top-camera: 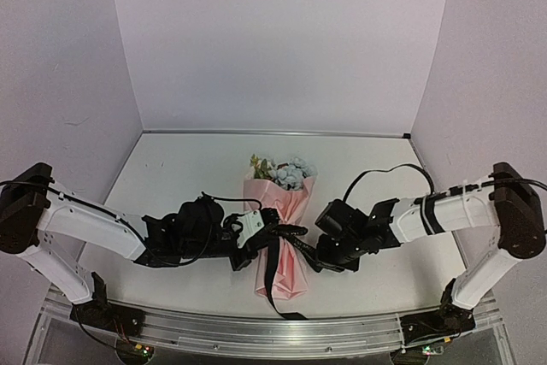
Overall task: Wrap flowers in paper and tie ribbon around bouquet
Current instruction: Pick up the left side of the half-tied ribbon from the folded bouquet, then cross the ribbon over the folded bouquet.
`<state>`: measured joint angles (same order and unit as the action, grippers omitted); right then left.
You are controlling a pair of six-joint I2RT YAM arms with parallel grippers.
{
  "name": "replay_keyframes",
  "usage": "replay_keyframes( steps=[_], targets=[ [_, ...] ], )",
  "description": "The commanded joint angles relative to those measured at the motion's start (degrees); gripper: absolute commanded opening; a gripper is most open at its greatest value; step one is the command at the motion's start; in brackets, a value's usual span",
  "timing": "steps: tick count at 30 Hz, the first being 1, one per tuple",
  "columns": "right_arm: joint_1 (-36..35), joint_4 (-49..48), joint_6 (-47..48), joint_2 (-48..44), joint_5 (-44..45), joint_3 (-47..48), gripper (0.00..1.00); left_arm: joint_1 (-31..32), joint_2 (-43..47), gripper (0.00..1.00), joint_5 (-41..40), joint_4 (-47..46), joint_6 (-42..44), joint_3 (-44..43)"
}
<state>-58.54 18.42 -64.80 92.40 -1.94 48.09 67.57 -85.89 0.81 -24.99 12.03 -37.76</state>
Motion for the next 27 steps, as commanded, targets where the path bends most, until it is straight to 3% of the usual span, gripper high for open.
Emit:
replay_keyframes(
  steps=[1,9,14,20,27],
  targets=[
    [0.28,19.68,14.39,-6.51,6.8,9.4,0.0,0.19,2.65,0.0,2.35,-0.12,-4.47,-0.68],
    [5.88,28.3,24.92,-0.71,-3.18,23.42,0.0,0.19,1.37,0.0,6.82,6.87,-17.05,-5.44],
    [8.18,30.86,27.38,3.13,-6.92,28.92,0.0,0.2,3.8,0.0,2.52,13.46,-25.72,-6.85],
    [8.61,33.85,28.83,6.56,-8.22,33.72,0.0,0.25,8.34,0.0,-0.26,21.09,-34.94,-4.88],
    [9.13,34.92,29.55,7.96,-7.48,35.88,0.0,1.34,11.35,0.0,5.38,24.82,-39.47,-2.89]
  ],
)
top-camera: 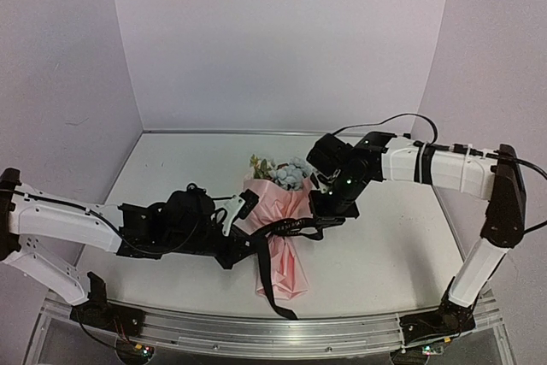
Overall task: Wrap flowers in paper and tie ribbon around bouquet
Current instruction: Cross the ribbon over the folded bouquet.
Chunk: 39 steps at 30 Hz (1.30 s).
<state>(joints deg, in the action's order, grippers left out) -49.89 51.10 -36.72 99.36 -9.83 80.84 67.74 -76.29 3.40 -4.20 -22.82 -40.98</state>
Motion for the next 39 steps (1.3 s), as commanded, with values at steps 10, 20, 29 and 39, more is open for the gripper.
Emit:
replay_keyframes(
  steps=[10,20,29,39],
  targets=[
    [1.91,4.56,3.93,3.78,-1.87,8.52,0.0,1.69,-3.28,0.0,11.83,9.0,-1.07,-9.74],
    [4.36,4.46,8.15,6.48,-11.83,11.26,0.0,1.6,-18.66,0.0,12.05,2.7,4.04,-30.3],
    [5.68,3.84,9.89,8.3,-17.11,12.76,0.0,0.58,-21.8,0.0,5.17,-4.12,-1.79,-30.42],
    [6.45,3.83,9.68,9.83,-19.07,14.58,0.0,-2.73,-19.4,0.0,-6.63,-8.88,-10.03,-27.76]
  ],
)
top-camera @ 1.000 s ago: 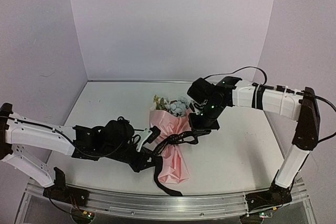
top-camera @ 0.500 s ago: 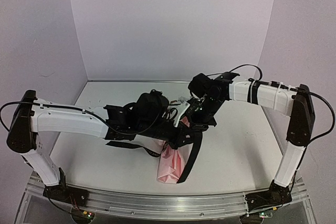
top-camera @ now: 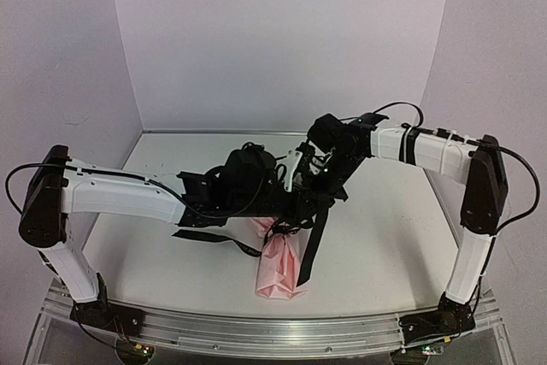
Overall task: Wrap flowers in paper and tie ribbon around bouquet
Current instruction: Cross the ribbon over the folded bouquet.
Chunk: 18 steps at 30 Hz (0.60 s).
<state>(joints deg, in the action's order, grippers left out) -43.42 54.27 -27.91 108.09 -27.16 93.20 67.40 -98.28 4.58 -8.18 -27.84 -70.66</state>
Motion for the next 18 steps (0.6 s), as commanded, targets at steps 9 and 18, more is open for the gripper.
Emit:
replay_keyframes(
  steps=[9,18],
  targets=[
    [0.09,0.71,1.11,1.66,-2.55,3.05,0.0,-4.28,6.68,0.0,-11.73,-7.83,-9.2,7.89],
    [0.53,1.09,1.03,2.76,-4.31,4.18,0.0,-6.1,7.39,0.0,-14.98,-8.52,-11.98,7.6]
  ],
)
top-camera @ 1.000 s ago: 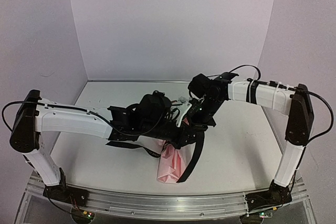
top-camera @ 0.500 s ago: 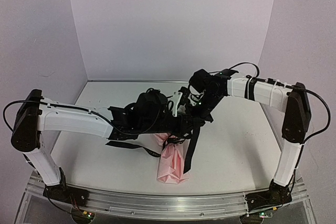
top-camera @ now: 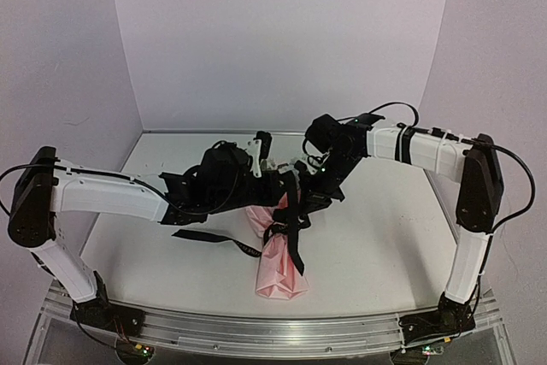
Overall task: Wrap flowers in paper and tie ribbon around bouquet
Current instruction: Cross the ribbon over the folded bouquet.
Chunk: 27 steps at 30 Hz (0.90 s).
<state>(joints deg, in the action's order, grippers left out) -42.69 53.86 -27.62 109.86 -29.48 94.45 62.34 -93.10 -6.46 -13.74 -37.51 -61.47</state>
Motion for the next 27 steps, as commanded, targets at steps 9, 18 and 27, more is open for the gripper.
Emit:
replay_keyframes(
  steps=[9,18,27],
  targets=[
    [0.08,3.38,1.57,2.14,-4.09,4.48,0.0,-1.27,3.08,0.0,-2.14,-5.92,-3.58,2.94],
    [0.41,5.59,2.44,2.71,-4.29,5.98,0.0,3.4,6.27,0.0,-2.32,-0.46,-0.96,13.43],
    [0.63,6.81,1.88,3.57,-4.16,9.38,0.0,5.48,3.29,0.0,9.5,4.32,8.52,2.87]
  ],
)
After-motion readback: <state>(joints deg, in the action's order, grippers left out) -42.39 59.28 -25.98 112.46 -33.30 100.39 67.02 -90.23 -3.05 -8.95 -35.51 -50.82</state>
